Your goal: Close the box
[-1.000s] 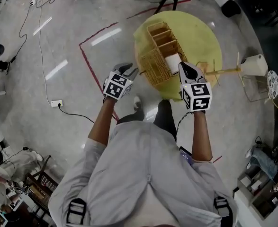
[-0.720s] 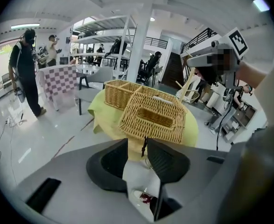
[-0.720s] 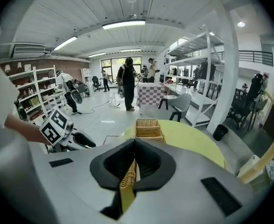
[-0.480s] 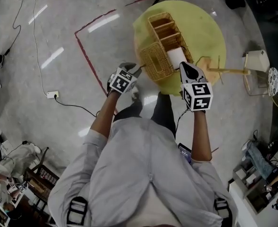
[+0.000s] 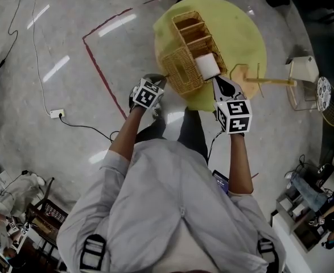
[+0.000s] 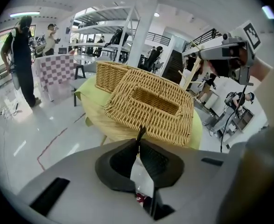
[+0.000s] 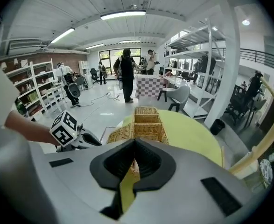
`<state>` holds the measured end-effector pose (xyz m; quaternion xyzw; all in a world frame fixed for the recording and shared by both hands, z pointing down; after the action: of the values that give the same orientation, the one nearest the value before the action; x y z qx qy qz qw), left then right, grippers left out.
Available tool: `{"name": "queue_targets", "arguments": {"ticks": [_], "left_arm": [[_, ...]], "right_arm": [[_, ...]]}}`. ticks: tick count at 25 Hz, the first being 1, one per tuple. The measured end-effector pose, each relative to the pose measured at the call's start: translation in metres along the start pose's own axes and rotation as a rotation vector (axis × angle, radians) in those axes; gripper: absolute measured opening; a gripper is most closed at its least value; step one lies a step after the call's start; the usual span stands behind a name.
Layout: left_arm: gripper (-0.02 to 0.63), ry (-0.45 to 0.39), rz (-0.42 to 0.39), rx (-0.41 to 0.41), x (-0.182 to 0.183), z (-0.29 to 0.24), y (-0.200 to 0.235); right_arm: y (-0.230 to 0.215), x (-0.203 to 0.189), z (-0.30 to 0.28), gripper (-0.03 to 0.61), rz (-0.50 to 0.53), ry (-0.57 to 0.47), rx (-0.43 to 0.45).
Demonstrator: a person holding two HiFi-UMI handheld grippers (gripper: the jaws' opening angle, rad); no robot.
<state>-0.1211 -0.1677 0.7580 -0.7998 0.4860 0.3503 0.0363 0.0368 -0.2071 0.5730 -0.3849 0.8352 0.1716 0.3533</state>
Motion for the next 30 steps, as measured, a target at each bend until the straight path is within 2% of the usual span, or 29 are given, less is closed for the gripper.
{"name": "queue_targets", "arguments": {"ticks": [7,15,25,30], "left_arm": [[0.040,-0.062,-0.015,0.024,0.015,0.017,-0.007],[0.040,-0.144,-0.077,0.033,0.048,0.057,-0.026],[0.040,-0.252,-0.206,-0.021,0.122,0.104,-0.060],[0.040,-0.295,-0.264,-0.040,0.164,0.108,-0.080]], "right_arm": [[-0.002,0.011,0.016,0.023,-0.003,-0.048,-0.011],[-0.014,0.026,0.050,0.023,-0.032,-0.139,-0.064],[-0.036,0.039,0.084,0.023,-0.048,-0.218,-0.117],[-0.048,0.041,0.091,0.023,-0.073,-0.240,-0.117]]}}
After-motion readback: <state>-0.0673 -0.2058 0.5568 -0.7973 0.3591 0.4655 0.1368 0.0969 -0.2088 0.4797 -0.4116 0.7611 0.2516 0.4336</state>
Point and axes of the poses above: the fingertips, and each gripper's own axes: z backward along the fingers, y to its left, x out of its top, the point moved 2 cm from there along z, backward along the fingers, and after that the axes turned 1 degree about y, right-handed, at the moved point
